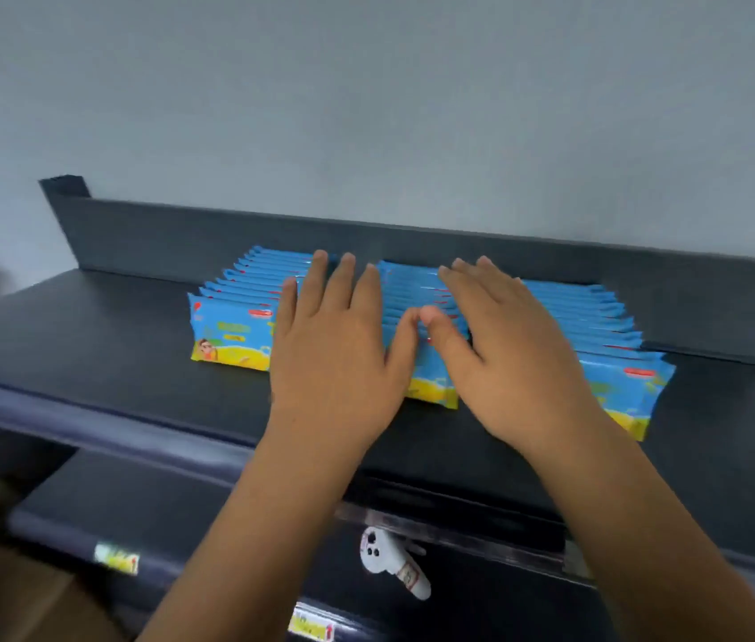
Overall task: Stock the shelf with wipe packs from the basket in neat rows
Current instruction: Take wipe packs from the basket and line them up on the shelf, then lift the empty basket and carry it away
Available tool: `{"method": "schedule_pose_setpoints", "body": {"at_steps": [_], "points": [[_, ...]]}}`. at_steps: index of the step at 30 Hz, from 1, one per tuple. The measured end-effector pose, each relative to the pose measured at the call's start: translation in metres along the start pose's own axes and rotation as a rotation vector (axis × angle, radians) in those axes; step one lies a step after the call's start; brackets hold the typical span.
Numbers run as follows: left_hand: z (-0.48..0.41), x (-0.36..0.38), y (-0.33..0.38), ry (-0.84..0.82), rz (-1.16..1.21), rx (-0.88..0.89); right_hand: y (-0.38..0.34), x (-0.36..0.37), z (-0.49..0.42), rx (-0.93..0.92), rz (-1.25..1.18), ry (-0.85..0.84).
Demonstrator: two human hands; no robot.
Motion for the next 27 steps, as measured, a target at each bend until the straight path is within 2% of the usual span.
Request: {"method": "schedule_pose_setpoints", "body": {"at_steps": [8,16,21,27], "points": [[0.096,-0.064,-0.169,-0.042,-0.255,-0.419,-0.187,0.108,-0.012,-0.372,-0.213,-0.205],[0.219,-0.129,-0.306,-0.059,-0.419,-0.805,-0.378,0.197,0.042,-0.725,-0.444,-0.420],[0.282,-0.156,-0.379,-0.090,-0.452,-0.967,-0.468,0.254,0.076,-0.789,-0.500,-0.614],[0.354,-0.159,-0.473,-0.045,-0.281,-1.140,-0.535,0.335,0.104,-0.673,-0.531,-0.868]]}}
Point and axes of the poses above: each hand's wrist, its own z-axis away from the middle knuckle, its own x-axis out of the palm, y = z × x, the point moved 3 cm from there along -z, towards the middle knuckle, and after that the axes turned 5 degrees about x, right-handed, at the moved point
